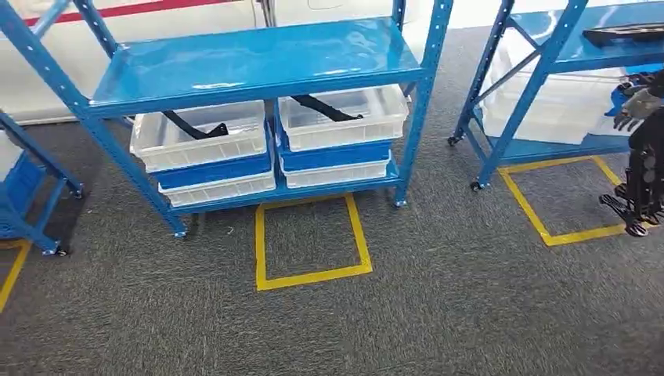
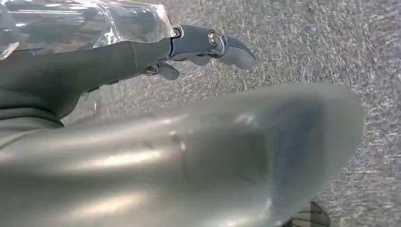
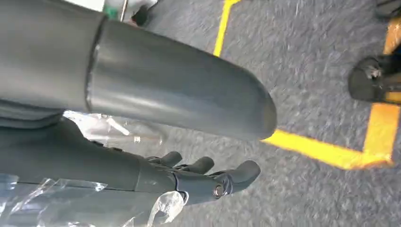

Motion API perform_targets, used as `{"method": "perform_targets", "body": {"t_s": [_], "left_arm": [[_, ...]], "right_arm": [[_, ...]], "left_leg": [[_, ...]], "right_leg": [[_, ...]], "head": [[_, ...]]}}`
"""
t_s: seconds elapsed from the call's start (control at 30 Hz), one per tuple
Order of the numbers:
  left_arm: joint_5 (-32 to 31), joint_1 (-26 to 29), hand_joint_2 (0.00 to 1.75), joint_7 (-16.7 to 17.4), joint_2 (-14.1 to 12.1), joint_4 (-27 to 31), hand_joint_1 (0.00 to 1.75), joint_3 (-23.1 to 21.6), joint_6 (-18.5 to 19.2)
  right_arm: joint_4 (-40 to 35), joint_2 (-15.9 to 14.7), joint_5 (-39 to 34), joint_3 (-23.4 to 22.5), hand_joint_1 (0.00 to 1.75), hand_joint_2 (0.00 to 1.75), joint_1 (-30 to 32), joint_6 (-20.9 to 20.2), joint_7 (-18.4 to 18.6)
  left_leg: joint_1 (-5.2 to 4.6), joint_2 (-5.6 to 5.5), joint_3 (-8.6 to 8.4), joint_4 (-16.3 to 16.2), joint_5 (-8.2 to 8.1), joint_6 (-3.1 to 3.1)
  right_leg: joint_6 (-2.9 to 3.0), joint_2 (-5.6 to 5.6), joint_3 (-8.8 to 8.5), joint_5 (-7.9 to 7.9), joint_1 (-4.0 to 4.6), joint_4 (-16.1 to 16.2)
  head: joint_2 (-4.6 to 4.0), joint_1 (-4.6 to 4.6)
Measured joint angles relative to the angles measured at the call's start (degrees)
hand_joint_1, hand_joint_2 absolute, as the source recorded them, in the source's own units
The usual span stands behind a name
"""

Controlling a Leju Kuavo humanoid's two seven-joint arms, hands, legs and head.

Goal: Take the parts from the cabinet and place them on the table.

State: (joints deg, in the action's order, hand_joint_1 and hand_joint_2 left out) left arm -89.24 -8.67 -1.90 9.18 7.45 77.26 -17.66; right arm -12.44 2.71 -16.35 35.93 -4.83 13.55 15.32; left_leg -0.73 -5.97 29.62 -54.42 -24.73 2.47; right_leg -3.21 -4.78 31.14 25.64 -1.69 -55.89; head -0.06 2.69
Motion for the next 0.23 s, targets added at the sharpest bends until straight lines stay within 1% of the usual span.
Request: {"method": "perform_targets", "body": {"t_s": [0.03, 0.07, 0.1, 0.13, 0.17, 0.2, 0.23], "left_arm": [[0.00, 0.02, 0.00, 0.02, -0.02, 0.00, 0.00, 0.00, 0.02], [0.00, 0.02, 0.00, 0.00, -0.02, 0.00, 0.00, -0.02, 0.04], [0.00, 0.05, 0.00, 0.00, -0.02, 0.00, 0.00, 0.00, 0.02], [0.02, 0.08, 0.00, 0.02, -0.04, 0.00, 0.00, 0.00, 0.02], [0.02, 0.17, 0.00, 0.02, 0.00, -0.04, 0.00, 0.00, 0.02], [0.00, 0.00, 0.00, 0.04, 0.00, -0.04, 0.00, 0.00, 0.02], [-0.09, -0.19, 0.00, 0.07, -0.02, -0.04, 0.00, 0.00, 0.02]], "right_arm": [[0.00, 0.04, 0.02, 0.02, 0.00, 0.00, -0.07, 0.02, -0.02], [0.00, 0.00, 0.02, 0.00, 0.00, 0.00, -0.17, 0.02, -0.09], [0.00, 0.02, 0.04, 0.02, 0.00, 0.00, -0.26, 0.02, -0.09], [0.00, 0.07, 0.04, 0.02, 0.00, 0.00, -0.40, 0.00, -0.09], [0.00, 0.07, 0.06, 0.02, 0.00, 0.00, -0.29, 0.02, 0.04], [0.02, 0.04, 0.06, 0.02, 0.00, 0.00, -0.03, 0.00, 0.09], [0.02, 0.04, 0.04, 0.02, 0.00, 0.00, 0.15, 0.00, 0.11]], "left_leg": [[0.37, -0.39, 0.29, 0.09, 0.04, -0.04], [0.42, -0.65, 0.29, 0.18, 0.06, -0.10], [0.53, -1.20, 0.34, 0.18, 0.06, -0.19], [0.74, -1.68, 0.42, -0.21, -0.19, -0.42], [0.48, 1.14, 0.85, -1.60, -1.07, -0.78], [0.55, 3.63, 2.78, -5.40, -3.03, -1.17], [0.74, 4.65, 5.45, -10.40, -5.25, -1.47]], "right_leg": [[0.46, 0.58, 0.32, 0.04, 0.13, -0.42], [0.75, 0.91, 0.28, 0.20, 0.42, -0.48], [1.21, 1.44, 0.25, 0.29, 0.56, -0.50], [1.66, 2.37, 0.12, 0.20, 0.08, -0.31], [1.85, 2.93, -0.11, 0.29, 0.31, -0.27], [2.17, 3.69, -0.19, 0.45, 0.35, -0.26], [2.36, 4.48, -0.20, 0.56, 0.51, -0.27]], "head": [[0.02, 0.11], [0.02, 0.19], [0.00, 0.13], [0.02, 0.19], [0.02, 0.23], [0.02, 0.39], [0.02, 0.41]]}}
